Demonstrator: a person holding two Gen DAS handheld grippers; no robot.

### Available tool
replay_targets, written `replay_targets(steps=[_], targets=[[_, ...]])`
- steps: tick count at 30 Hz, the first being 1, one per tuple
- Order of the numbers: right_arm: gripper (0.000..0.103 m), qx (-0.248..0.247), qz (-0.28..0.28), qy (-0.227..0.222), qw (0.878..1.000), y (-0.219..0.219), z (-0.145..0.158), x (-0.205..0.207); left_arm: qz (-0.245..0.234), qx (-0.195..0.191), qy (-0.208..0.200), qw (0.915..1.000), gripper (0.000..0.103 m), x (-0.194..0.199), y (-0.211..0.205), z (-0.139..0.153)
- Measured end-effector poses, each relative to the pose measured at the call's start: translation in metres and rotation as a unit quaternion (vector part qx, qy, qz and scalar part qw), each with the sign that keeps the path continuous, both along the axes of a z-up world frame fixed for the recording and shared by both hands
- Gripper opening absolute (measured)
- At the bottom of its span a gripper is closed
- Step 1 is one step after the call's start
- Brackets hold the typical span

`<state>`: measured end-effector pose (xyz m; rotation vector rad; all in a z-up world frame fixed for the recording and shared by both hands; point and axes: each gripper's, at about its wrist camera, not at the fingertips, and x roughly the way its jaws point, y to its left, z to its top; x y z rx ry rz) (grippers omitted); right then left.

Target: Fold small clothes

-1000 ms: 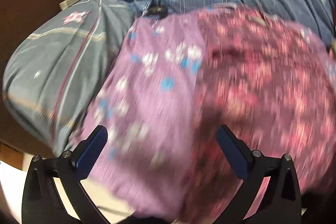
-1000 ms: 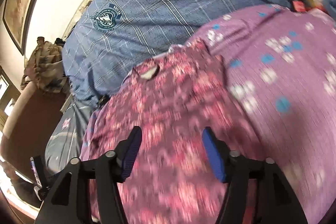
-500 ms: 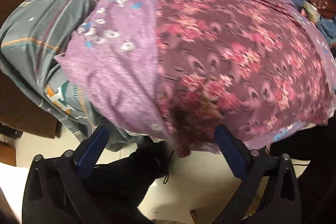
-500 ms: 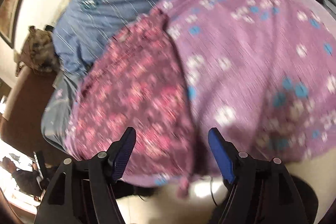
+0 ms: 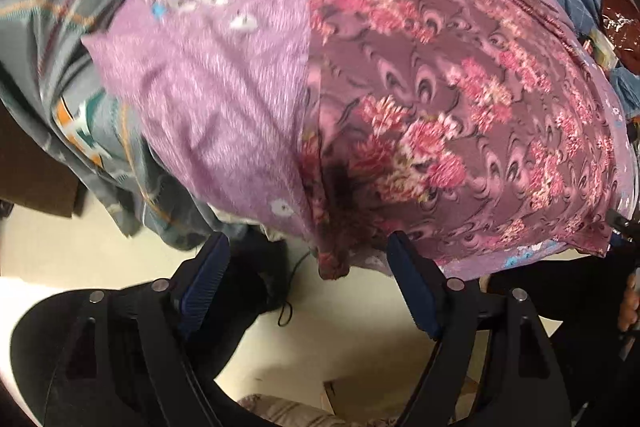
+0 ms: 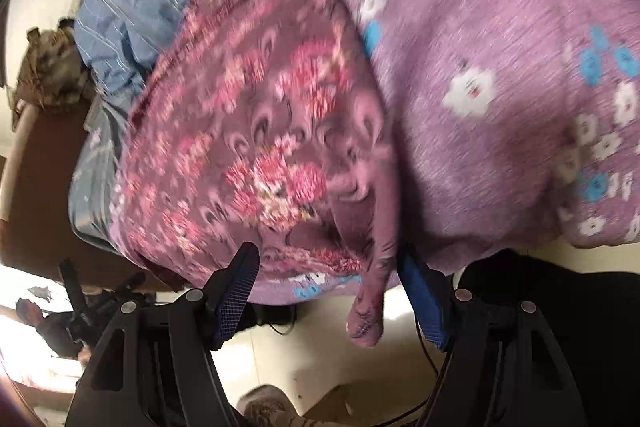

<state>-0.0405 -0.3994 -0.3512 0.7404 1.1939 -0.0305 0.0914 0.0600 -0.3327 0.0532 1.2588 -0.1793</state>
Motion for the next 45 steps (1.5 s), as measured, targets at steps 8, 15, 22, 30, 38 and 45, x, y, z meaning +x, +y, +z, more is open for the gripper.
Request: replay_targets(steps=[8,15,22,30,38,45], targets=[[0.006,-0.027,0.022,-0.003,0.999,0.008,-0.004,0.000,0.012,-0.008,0.034,0.9993,0.082,0.006,-0.001,-0.036],[0.004,-0.035,0.027,-0.009,0.999,0.014,-0.001,0.002,0.040,-0.066,0.045,0.9960,0.014,0.014,0.011,-0.060],[0.004,-0.011,0.050,-0.049,0.997,0.021,0.038,-0.005,0.022,-0.110,0.017,0.9936,0.005,0.004,0.014,-0.033],[0.004,0.017,0.065,-0.157,0.985,0.009,0.121,-0.009,-0.021,-0.162,-0.020,0.9863,0.003,0.003,0.023,0.033],[0.004,0.052,0.061,-0.216,0.973,0.012,0.147,-0.002,-0.027,-0.216,-0.069,0.9735,0.000,0.009,0.031,0.076],[0.004,0.037,0.054,-0.189,0.980,0.005,0.129,0.005,-0.026,-0.149,-0.037,0.9878,0.024,0.006,0.028,0.054]])
